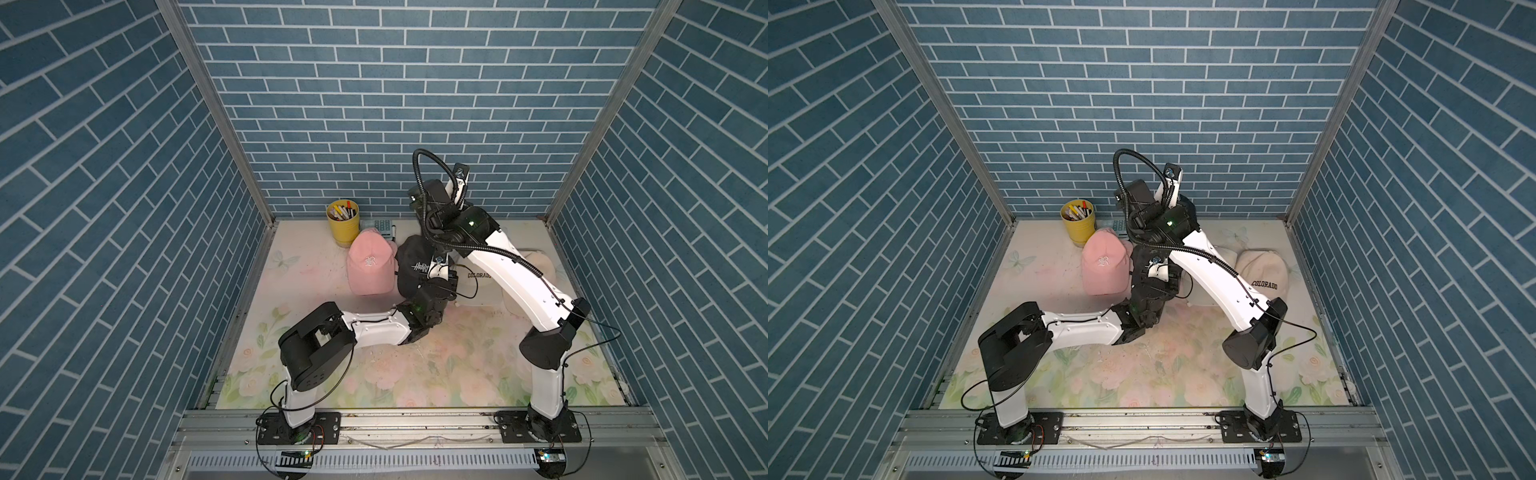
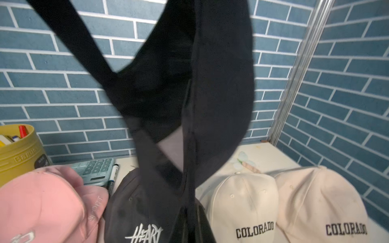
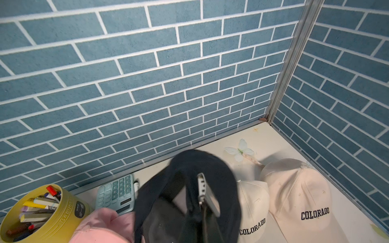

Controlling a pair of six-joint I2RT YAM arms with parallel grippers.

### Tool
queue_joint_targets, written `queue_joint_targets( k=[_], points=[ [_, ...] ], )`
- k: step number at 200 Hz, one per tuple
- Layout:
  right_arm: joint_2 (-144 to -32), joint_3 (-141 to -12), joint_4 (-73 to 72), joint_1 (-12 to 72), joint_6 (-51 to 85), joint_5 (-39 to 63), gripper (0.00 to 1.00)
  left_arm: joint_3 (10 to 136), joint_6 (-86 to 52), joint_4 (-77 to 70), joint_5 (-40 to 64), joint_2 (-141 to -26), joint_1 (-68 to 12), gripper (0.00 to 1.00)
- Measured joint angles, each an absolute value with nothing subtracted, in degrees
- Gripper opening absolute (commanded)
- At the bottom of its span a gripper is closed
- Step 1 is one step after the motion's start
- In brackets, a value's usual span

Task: Open the adjustable buckle of the baseball cap
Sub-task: Place the baseball cap at the center of the board.

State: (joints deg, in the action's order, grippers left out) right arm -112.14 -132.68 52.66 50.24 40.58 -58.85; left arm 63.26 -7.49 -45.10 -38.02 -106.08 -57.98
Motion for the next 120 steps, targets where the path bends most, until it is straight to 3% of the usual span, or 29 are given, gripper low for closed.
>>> queue_joint_targets(
  k=[21, 39, 57, 101, 120],
  points=[
    [-112.1, -132.4, 50.5, 49.8, 37.6, -58.0, 0.33, 59.6, -7.3, -44.5, -36.2, -102.0, -58.0, 0.00],
    [-112.0, -131.3, 48.2, 49.0, 34.0, -56.0, 0.57, 56.9, -7.3, -42.8, -34.1, -98.1, -57.8, 0.00],
    [-111.9, -129.7, 46.2, 47.4, 30.9, -52.4, 0.72, 55.3, -7.5, -39.9, -31.1, -94.5, -57.3, 0.00],
    [-111.9, -129.1, 42.5, 42.4, 24.4, -43.8, 0.99, 51.0, -11.3, -31.0, -20.3, -84.9, -50.9, 0.00],
    [-111.9, -129.1, 41.2, 41.0, 21.6, -40.9, 0.99, 48.6, -13.4, -27.5, -15.4, -80.6, -46.8, 0.00]
  ],
)
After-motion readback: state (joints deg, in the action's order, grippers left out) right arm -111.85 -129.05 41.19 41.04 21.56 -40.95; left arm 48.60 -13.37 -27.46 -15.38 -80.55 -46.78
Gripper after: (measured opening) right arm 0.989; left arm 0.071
